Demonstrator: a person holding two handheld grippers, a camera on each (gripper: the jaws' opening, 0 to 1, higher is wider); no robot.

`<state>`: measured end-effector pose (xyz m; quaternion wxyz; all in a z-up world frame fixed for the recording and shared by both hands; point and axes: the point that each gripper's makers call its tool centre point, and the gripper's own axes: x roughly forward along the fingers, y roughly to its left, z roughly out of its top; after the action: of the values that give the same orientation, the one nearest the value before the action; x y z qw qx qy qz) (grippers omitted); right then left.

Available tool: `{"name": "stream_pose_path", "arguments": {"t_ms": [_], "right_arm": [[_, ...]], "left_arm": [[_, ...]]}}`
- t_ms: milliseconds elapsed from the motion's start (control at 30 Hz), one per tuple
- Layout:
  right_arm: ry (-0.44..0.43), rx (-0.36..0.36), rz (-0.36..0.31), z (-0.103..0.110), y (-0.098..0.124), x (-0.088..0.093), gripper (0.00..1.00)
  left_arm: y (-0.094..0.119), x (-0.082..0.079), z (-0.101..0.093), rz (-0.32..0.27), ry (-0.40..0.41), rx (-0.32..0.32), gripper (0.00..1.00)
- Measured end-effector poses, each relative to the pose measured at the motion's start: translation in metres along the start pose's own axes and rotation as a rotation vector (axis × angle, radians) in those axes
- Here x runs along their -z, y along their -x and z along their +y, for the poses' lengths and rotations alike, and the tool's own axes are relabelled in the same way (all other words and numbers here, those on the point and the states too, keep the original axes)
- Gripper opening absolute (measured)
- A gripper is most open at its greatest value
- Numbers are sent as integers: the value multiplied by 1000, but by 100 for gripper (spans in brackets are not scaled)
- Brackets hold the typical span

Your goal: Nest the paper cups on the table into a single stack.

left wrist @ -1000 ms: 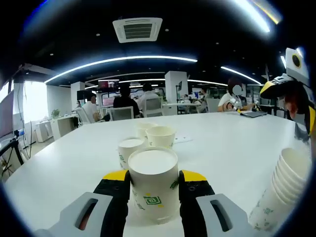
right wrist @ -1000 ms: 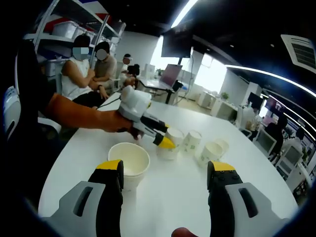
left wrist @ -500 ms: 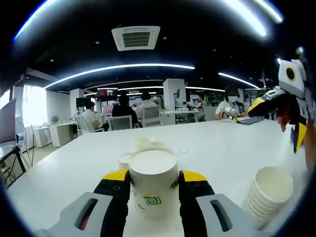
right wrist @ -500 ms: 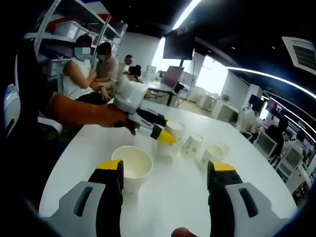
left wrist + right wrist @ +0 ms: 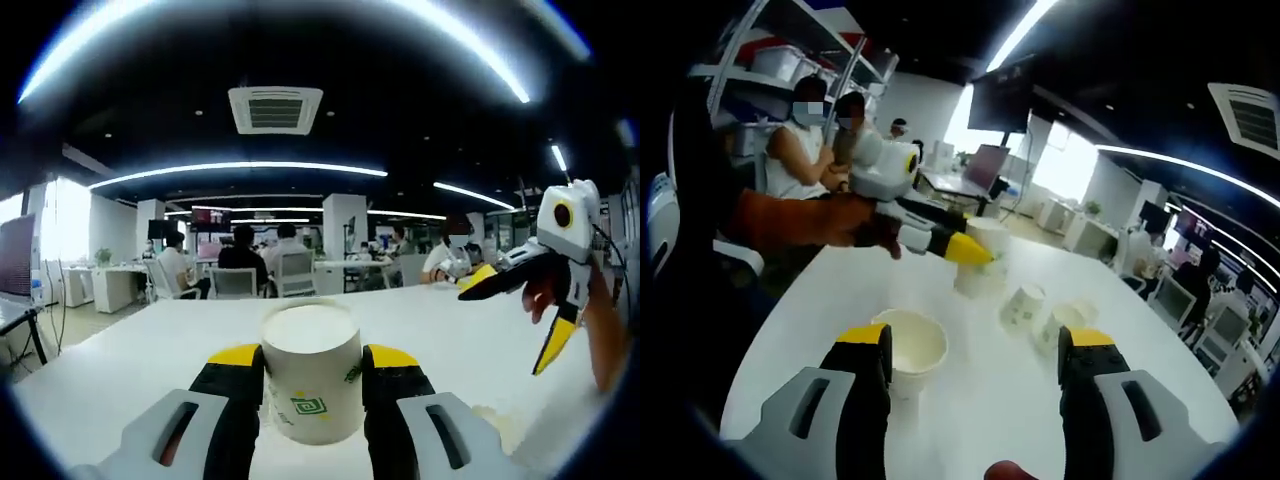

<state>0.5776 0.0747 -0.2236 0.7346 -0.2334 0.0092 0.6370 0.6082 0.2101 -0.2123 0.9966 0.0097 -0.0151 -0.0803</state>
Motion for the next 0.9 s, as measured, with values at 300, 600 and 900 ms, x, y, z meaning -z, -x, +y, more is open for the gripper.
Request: {"name": "stream_pose_path", "arguments": {"t_ms": [300,600,900], "right_arm": [[-19,22,-76,-5,8,-18,64],[-58,31,-198,-1,13,-40,48],[-139,-22,-332,7,13,-63,36]], "left_arm": [[21,-38,-22,-121,144,58,41],[38,-67,-34,-231,282,122,41],[48,-88,-45,-328,463,209,41]]}}
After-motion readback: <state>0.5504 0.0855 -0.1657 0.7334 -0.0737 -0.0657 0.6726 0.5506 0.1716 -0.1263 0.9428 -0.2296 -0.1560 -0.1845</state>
